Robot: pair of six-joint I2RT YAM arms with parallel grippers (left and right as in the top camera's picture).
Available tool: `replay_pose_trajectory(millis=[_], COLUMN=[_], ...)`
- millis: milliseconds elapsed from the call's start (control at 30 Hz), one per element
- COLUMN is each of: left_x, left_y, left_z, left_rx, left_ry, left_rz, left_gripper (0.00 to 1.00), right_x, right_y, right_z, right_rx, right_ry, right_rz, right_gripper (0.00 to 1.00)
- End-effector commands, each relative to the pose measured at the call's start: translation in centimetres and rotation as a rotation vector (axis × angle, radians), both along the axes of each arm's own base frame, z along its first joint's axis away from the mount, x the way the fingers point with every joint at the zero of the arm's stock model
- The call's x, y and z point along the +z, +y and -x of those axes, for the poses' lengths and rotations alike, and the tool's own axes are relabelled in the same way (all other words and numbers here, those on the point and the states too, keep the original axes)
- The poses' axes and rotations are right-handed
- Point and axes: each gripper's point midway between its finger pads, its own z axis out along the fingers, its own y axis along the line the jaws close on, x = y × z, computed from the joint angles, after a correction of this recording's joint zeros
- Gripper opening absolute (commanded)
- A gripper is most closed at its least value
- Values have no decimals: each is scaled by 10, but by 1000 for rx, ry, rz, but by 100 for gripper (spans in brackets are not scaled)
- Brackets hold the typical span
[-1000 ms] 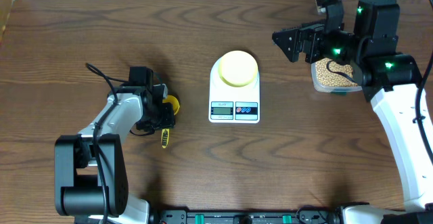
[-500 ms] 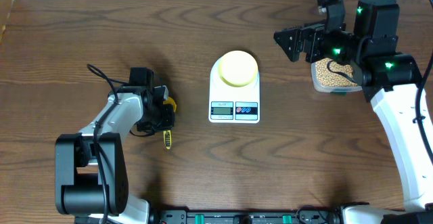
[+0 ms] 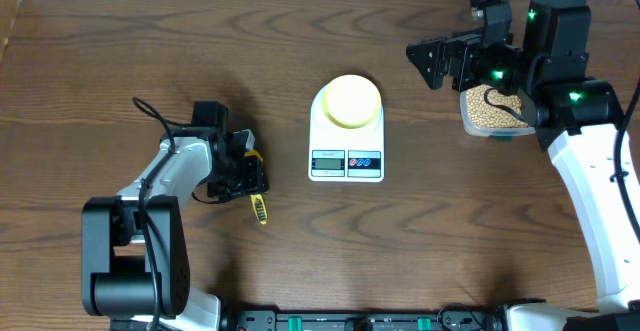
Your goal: Scoop item into bowl and weigh 50g on scale
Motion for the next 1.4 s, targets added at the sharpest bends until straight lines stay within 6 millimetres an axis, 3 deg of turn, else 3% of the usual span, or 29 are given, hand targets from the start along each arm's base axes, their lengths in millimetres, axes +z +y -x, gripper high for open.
replay_pose_trajectory(millis=[0,167,367,667,767,1133,1333,1367], left_x=[-9,-9,-9,-5,1,6,17,23], left_y=[3,3,3,-7,-13,-13,-13,-13], left_z=[8,8,8,6,2,0,-4,-6], left_rx=[-5,-5,-5,-3,-3,3,1,1], left_ry=[37,37,36,32,23,19,-21,-45], left_rz=[-14,-14,-14,49,85,96,95,95], left_gripper=[46,41,27,26,19,19,19,15], right_x=[10,10,10,13,13,12,12,12], right_y=[0,0,0,0,0,0,0,0], right_z=[-1,-1,-1,-3,-3,-3,-3,-3], right_rx=[-3,-3,-3,-3,-3,-3,-3,-3], right_ry=[-34,-34,-34,-49,-51,-46,-47,-47], right_rz=[13,13,13,11,10,10,10,10], right_gripper=[99,99,99,99,99,99,99,99])
